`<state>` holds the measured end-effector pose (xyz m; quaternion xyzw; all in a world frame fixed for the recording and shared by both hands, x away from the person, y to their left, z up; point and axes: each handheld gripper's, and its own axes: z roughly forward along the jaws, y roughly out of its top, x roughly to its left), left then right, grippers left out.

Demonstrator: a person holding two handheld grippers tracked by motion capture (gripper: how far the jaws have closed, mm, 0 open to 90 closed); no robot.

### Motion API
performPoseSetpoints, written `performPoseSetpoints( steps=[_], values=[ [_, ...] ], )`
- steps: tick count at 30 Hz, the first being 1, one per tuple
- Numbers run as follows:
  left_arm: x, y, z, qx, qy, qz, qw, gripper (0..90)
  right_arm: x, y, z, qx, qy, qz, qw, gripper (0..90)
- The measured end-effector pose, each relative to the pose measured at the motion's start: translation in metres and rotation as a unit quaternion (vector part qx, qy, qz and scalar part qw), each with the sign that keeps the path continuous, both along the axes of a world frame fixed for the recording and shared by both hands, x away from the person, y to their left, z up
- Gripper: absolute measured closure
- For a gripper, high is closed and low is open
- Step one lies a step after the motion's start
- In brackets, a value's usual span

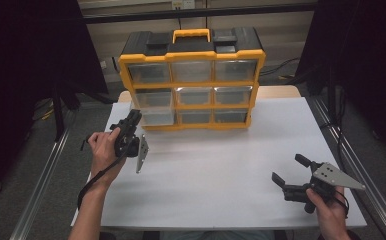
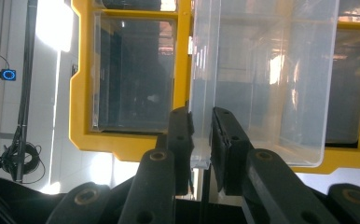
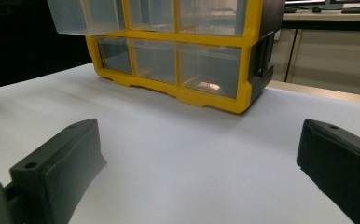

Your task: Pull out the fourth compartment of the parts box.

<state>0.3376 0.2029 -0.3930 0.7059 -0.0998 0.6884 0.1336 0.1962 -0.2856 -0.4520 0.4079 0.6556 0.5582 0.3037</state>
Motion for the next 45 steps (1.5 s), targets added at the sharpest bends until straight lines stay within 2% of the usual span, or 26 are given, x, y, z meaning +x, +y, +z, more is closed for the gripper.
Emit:
performPoseSetpoints(
  steps=[2, 6, 10, 16, 23, 25, 26, 29, 36, 39, 41, 42, 45],
  values=[
    [-0.0016, 0.0003, 0.0010, 0.004, 0.001, -0.002, 1.0000, 78.8, -0.0005, -0.0001, 0.0001, -0.003, -0.001, 0.001, 1.0000, 0.0],
    [-0.0031, 0.0001, -0.0008, -0.001, -0.003, -0.001, 1.0000, 78.8, -0.0006, -0.0008, 0.0000, -0.001, -0.001, -0.002, 1.0000, 0.0],
    [-0.0040, -0.0001, -0.0003, 0.008, -0.002, -0.006, 1.0000, 78.8, -0.0021, -0.0008, 0.0002, -0.003, -0.003, -0.002, 1.0000, 0.0],
    [-0.0059, 0.0010, -0.0021, -0.003, 0.001, -0.010, 0.9999, 78.6, -0.0011, -0.0007, 0.0001, -0.001, -0.001, -0.001, 1.0000, 0.0],
    [-0.0053, 0.0018, -0.0007, 0.003, 0.000, -0.013, 0.9999, 78.5, -0.0016, -0.0009, -0.0002, -0.001, -0.001, 0.000, 1.0000, 0.0],
    [-0.0053, 0.0021, -0.0008, 0.006, 0.000, -0.007, 1.0000, 78.5, -0.0014, -0.0011, -0.0002, -0.002, -0.002, 0.000, 1.0000, 0.0],
    [-0.0047, 0.0024, -0.0019, 0.001, 0.003, -0.007, 1.0000, 78.4, -0.0013, -0.0010, -0.0002, -0.003, -0.002, 0.000, 1.0000, 0.0],
    [-0.0041, 0.0028, -0.0030, 0.000, 0.003, -0.007, 1.0000, 78.3, -0.0011, -0.0001, -0.0002, -0.001, 0.000, 0.000, 1.0000, 0.0],
    [-0.0024, 0.0032, -0.0035, 0.003, -0.004, -0.007, 1.0000, 78.1, -0.0009, -0.0003, -0.0003, -0.002, -0.001, 0.000, 1.0000, 0.0],
    [-0.0013, 0.0032, -0.0032, 0.004, 0.002, -0.007, 1.0000, 78.2, -0.0010, -0.0001, -0.0003, -0.002, 0.001, 0.000, 1.0000, 0.0],
    [-0.0017, 0.0029, -0.0036, 0.007, -0.007, -0.005, 0.9999, 78.2, -0.0007, 0.0000, -0.0003, -0.002, 0.000, 0.000, 1.0000, 0.0],
    [-0.0010, 0.0034, -0.0036, 0.002, 0.002, -0.008, 1.0000, 78.1, -0.0007, 0.0002, -0.0003, -0.002, 0.000, 0.000, 1.0000, 0.0],
    [-0.0010, 0.0033, -0.0033, 0.004, 0.003, -0.006, 1.0000, 78.0, -0.0003, 0.0001, -0.0004, -0.002, 0.000, -0.001, 1.0000, 0.0]
  ],
)
